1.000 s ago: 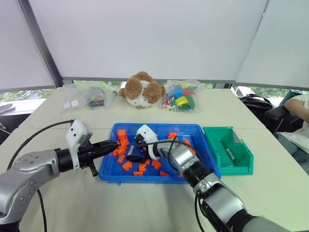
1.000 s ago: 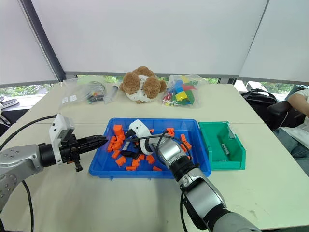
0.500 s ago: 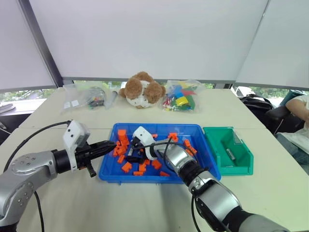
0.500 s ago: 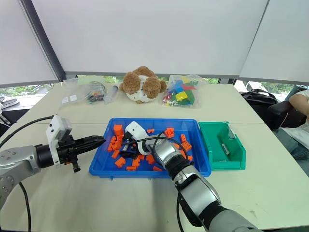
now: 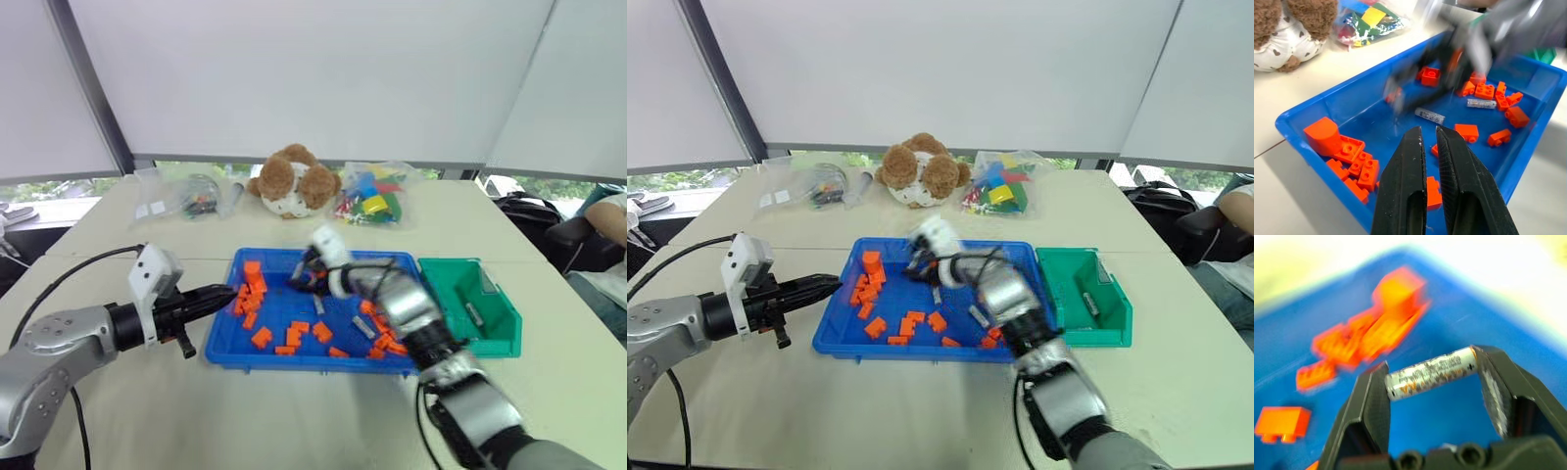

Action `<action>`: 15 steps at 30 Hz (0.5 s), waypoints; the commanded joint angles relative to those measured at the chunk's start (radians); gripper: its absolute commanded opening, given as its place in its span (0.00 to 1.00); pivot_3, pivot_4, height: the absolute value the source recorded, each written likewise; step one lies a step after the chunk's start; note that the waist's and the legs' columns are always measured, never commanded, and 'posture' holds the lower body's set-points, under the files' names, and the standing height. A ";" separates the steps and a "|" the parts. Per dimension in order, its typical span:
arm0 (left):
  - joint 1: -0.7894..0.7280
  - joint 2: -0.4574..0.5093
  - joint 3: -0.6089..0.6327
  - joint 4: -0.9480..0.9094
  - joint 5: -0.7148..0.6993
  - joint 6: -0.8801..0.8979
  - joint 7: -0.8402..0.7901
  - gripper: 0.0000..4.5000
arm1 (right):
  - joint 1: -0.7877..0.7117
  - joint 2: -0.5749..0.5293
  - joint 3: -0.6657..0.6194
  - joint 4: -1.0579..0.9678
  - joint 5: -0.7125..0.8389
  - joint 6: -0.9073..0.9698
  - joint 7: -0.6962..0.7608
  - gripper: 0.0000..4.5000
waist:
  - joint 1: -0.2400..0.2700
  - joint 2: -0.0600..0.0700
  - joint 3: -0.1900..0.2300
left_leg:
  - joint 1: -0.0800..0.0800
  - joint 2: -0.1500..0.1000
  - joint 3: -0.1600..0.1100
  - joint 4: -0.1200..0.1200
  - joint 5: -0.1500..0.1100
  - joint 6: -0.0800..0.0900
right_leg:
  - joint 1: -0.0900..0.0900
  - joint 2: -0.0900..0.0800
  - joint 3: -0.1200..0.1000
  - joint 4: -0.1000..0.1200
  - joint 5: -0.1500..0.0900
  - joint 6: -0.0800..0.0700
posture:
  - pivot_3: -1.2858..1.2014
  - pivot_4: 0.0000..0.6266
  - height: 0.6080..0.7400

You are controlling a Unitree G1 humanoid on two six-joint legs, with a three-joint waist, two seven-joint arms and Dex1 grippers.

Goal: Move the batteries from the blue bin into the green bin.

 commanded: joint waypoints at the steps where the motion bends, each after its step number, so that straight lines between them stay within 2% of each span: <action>1: -0.026 -0.005 -0.022 0.027 0.033 -0.049 -0.016 0.10 | 0.045 -0.104 -0.103 -0.214 0.041 0.171 -0.014 0.49 | 0.000 0.000 0.000 | 0.000 0.000 0.000 0.000 0.000 0.000 | 0.000 0.000 0.000 0.000 0.000 0.000 | 0.52 0.24 1.00; 4: -0.068 -0.010 -0.050 0.091 0.062 -0.080 -0.035 0.10 | 0.095 -0.243 -0.215 -0.304 0.052 0.275 -0.035 0.49 | 0.005 0.000 0.000 | 0.001 -0.002 0.000 0.000 0.000 0.000 | 0.000 0.002 0.000 0.000 0.000 0.000 | 0.52 0.24 1.00; 9: -0.132 -0.025 -0.104 0.160 0.102 -0.115 -0.065 0.10 | 0.185 -0.374 -0.343 -0.303 0.072 0.333 -0.075 0.49 | 0.011 0.001 0.000 | 0.001 -0.003 0.003 0.000 0.000 0.000 | 0.000 0.002 0.002 -0.001 0.000 0.000 | 0.52 0.24 1.00; 15: -0.185 -0.043 -0.143 0.207 0.128 -0.133 -0.090 0.10 | 0.287 -0.423 -0.428 -0.295 0.096 0.343 -0.122 0.49 | 0.009 0.001 0.000 | 0.001 -0.002 0.003 0.000 0.000 0.001 | 0.000 0.003 0.003 -0.001 0.000 0.000 | 0.52 0.24 1.00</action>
